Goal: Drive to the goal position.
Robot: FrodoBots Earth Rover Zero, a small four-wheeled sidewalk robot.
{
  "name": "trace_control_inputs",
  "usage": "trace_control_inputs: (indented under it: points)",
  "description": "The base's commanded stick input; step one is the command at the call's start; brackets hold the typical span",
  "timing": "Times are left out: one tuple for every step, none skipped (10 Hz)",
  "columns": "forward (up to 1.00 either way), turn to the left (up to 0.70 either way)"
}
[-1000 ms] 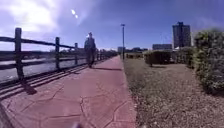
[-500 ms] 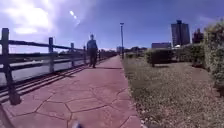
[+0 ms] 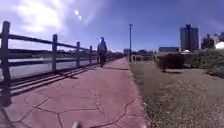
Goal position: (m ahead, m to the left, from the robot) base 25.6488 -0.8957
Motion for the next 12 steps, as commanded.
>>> trace_control_inputs:
  points:
    - [0.7,0.0]
    - [0.7,0.0]
    - [0.7,0.0]
    - [0.7,0.0]
    - [0.7,0.0]
    - [0.7,0.0]
    - [0.7,0.0]
    - [0.7,0.0]
    - [0.7,0.0]
    - [0.7,0.0]
    - [0.7,0.0]
    - [0.7,0.0]
